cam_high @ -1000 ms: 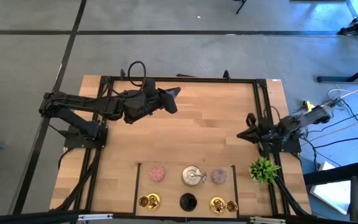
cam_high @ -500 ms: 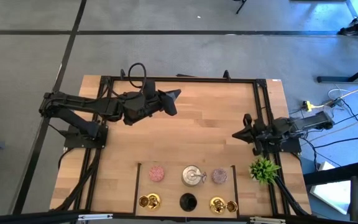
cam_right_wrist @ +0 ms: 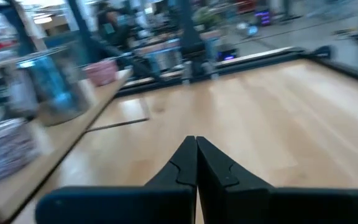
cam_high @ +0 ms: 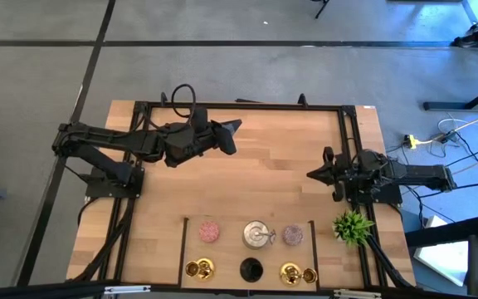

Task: Pick & Place candle stick holders
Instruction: Return to Home Position

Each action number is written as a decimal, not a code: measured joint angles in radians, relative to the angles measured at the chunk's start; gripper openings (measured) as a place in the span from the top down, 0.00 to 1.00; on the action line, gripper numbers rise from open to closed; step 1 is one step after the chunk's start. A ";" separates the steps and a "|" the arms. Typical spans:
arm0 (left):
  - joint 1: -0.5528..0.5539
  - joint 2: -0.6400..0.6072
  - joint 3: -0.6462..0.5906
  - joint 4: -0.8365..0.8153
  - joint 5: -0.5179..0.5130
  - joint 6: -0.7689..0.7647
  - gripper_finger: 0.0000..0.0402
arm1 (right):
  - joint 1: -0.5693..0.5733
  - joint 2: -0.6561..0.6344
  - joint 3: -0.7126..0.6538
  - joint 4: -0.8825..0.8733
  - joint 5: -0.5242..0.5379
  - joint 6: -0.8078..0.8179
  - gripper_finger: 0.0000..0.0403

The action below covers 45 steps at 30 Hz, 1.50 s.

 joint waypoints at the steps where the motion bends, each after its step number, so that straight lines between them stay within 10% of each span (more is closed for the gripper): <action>1: 0.000 0.000 0.000 -0.004 0.000 0.000 1.00 | -0.016 0.000 0.000 -0.001 -0.049 0.001 1.00; 14: 0.003 0.000 0.000 -0.074 0.067 0.061 1.00 | -0.047 0.001 0.000 -0.011 -0.083 0.058 1.00; 28: 0.043 -0.016 -0.001 -0.070 0.418 0.491 1.00 | -0.046 0.001 0.000 -0.010 -0.083 0.058 1.00; 38: -0.006 -0.163 -0.079 -0.079 0.623 0.673 1.00 | -0.046 0.001 0.000 -0.010 -0.083 0.058 1.00; 45: -0.020 -0.434 -0.331 -0.009 0.573 0.641 1.00 | -0.046 0.001 0.000 -0.010 -0.083 0.058 1.00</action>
